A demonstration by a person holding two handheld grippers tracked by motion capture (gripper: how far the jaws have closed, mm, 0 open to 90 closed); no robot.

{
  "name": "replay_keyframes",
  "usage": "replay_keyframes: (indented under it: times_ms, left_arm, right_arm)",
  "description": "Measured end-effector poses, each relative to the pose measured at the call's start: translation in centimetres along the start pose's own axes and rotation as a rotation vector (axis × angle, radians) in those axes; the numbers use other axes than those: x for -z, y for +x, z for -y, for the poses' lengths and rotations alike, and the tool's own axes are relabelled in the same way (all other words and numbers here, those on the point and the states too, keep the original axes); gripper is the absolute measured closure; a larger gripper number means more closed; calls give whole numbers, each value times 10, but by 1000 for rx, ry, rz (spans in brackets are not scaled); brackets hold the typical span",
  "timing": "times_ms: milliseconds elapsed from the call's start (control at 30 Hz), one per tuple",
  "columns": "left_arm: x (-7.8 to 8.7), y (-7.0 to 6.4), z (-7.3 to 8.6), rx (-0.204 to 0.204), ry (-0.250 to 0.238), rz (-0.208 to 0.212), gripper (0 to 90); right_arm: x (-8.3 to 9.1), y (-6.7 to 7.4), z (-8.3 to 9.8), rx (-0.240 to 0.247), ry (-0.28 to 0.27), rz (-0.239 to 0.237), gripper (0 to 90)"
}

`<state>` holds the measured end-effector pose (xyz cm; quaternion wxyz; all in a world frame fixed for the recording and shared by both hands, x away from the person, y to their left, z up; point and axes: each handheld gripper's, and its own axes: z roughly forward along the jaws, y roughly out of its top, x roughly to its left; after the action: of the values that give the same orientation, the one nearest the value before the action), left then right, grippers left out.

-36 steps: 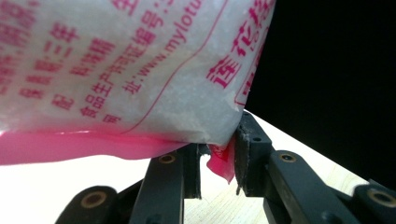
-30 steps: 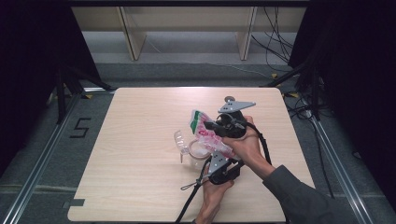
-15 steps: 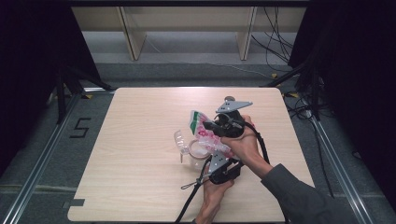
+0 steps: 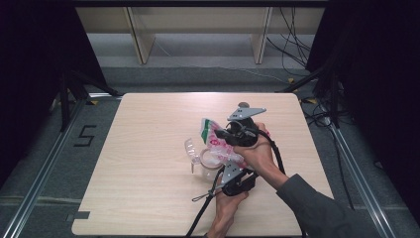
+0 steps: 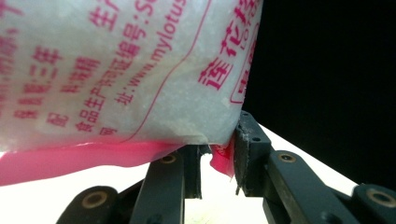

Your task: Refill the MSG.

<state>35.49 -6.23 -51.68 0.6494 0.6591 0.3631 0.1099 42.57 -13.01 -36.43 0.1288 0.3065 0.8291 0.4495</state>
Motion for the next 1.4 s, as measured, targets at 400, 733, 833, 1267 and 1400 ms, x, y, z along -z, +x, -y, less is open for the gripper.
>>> replay_keyframes:
  times_ms: [400, 733, 833, 1267, 1400]
  left_arm:
    - [0, -1, 0, -4, 0, 6, 739]
    - [0, -1, 0, 1, -18, 22, 741]
    - [0, -1, 0, 2, -18, 24, 741]
    - [0, 0, -3, 12, -14, 15, 741]
    - [0, 1, -3, 10, -13, 9, 741]
  right_arm:
    - [-4, 1, 0, 26, 6, 10, 900]
    - [-6, 2, -1, 48, 16, -9, 900]
    - [-5, 4, -1, 24, 23, 0, 900]
    - [-8, 2, -4, 62, 18, 19, 900]
    - [-9, 3, -5, 45, 36, 13, 900]
